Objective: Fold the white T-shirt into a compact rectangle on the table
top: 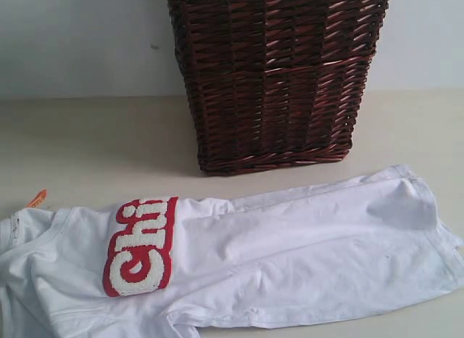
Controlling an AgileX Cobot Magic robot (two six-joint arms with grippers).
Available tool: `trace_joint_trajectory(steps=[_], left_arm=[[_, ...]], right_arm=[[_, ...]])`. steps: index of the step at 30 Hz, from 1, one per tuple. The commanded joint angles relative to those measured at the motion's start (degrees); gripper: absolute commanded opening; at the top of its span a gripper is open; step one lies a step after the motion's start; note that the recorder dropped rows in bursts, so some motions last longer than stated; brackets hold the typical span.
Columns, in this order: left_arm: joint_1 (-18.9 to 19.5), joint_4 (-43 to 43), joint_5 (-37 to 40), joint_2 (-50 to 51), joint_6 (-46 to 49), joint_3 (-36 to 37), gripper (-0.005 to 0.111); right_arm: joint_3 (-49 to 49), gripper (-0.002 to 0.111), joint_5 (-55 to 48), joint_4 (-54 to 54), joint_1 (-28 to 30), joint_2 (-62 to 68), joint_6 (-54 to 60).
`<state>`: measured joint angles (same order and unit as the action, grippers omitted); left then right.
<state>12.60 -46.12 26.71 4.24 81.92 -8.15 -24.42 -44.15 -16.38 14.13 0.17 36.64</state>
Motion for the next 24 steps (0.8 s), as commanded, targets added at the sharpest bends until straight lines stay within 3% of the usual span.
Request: trace_joint_trajectory(steps=[1, 8, 11, 16, 21, 24], left_arm=[[0.0, 1.1, -6.8, -3.1, -16.4, 2.7, 0.0], [0.1, 6.4, -15.7, -4.2, -50.4, 8.1, 0.0], [0.8, 14.1, -10.1, -4.2, -60.6, 8.1, 0.0], [1.1, 17.5, -3.7, -4.2, -65.5, 8.1, 0.0], [1.1, 17.5, -3.7, -4.2, -54.8, 8.1, 0.0], [-1.3, 17.4, -3.7, -4.2, -53.2, 8.1, 0.0]], right_arm=[[0.1, 0.0, 0.1, -0.2, 0.3, -0.2, 0.1], [0.1, 0.0, 0.1, -0.2, 0.3, -0.2, 0.1], [0.1, 0.0, 0.1, -0.4, 0.3, -0.2, 0.1], [0.1, 0.0, 0.1, -1.2, 0.3, -0.2, 0.1], [0.1, 0.0, 0.1, -1.3, 0.3, -0.2, 0.1], [0.1, 0.0, 0.1, -1.3, 0.3, -0.2, 0.1]])
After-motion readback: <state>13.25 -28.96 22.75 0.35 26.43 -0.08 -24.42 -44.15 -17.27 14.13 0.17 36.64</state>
